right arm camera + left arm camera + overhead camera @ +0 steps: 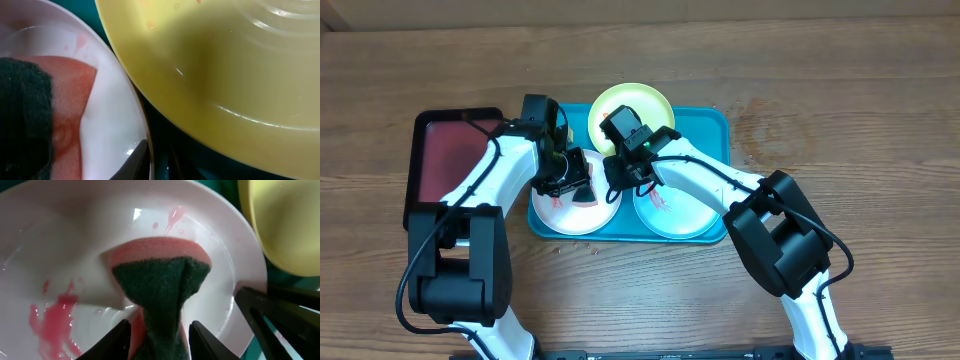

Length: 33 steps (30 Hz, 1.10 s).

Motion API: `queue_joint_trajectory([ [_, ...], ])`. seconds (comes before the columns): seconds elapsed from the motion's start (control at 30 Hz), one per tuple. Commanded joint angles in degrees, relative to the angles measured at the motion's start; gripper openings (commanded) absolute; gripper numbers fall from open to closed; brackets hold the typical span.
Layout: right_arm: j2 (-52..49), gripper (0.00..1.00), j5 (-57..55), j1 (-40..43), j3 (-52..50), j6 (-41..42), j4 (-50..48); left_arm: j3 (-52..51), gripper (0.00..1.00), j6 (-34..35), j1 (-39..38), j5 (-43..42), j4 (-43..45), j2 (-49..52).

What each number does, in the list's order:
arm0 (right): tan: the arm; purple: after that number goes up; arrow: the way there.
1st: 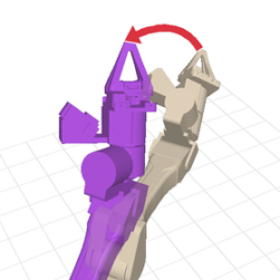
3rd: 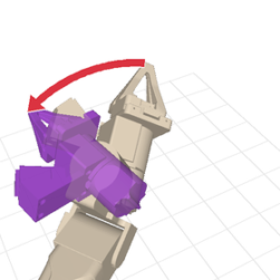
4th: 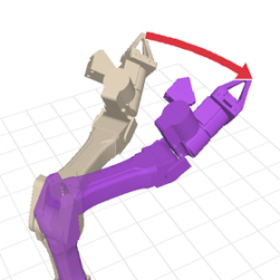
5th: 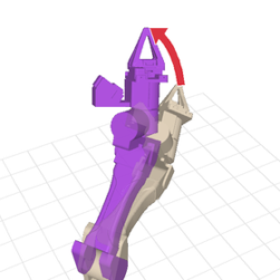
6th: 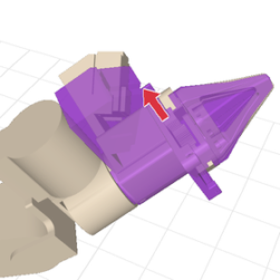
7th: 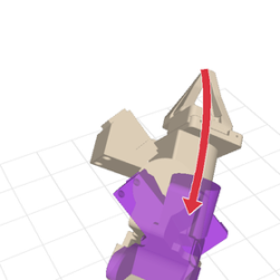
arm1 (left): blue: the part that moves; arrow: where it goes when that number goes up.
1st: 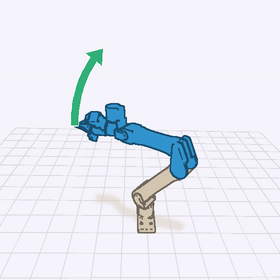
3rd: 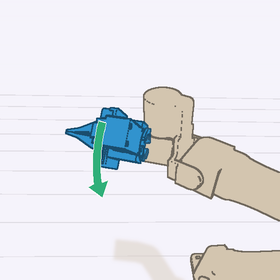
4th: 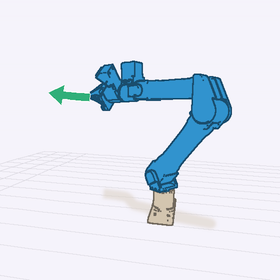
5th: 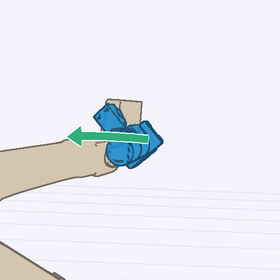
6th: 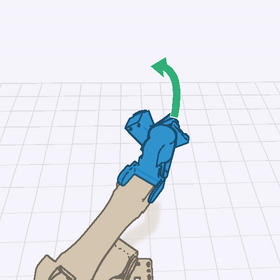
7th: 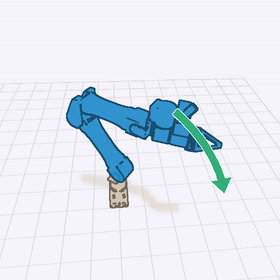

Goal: Clean dirty plates on tray and stack at the side

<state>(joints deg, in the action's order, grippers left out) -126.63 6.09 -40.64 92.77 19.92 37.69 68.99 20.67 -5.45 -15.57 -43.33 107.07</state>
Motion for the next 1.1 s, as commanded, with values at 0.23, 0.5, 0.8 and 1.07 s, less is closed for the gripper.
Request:
queue_joint_trajectory([
  [0.23, -0.9, 0.15, 0.0, 0.1, 0.2, 0.3, 0.1, -0.4, 0.17, 1.2, -1.4, 3.5, 1.3, 2.3],
  [0.5, -0.9, 0.15, 0.0, 0.1, 0.2, 0.2, 0.3, -0.6, 0.14, 1.7, -1.4, 8.0, -1.3, 2.3],
  [0.8, -0.9, 0.14, -0.1, 0.1, 0.2, -0.2, 0.9, -0.3, 0.05, 1.7, -0.1, 27.1, -5.3, 2.3],
  [1.07, -0.9, 0.14, -0.1, 0.2, 0.2, -0.2, 0.7, 4.1, 0.04, 1.7, 0.7, 30.2, -8.6, 2.3],
])
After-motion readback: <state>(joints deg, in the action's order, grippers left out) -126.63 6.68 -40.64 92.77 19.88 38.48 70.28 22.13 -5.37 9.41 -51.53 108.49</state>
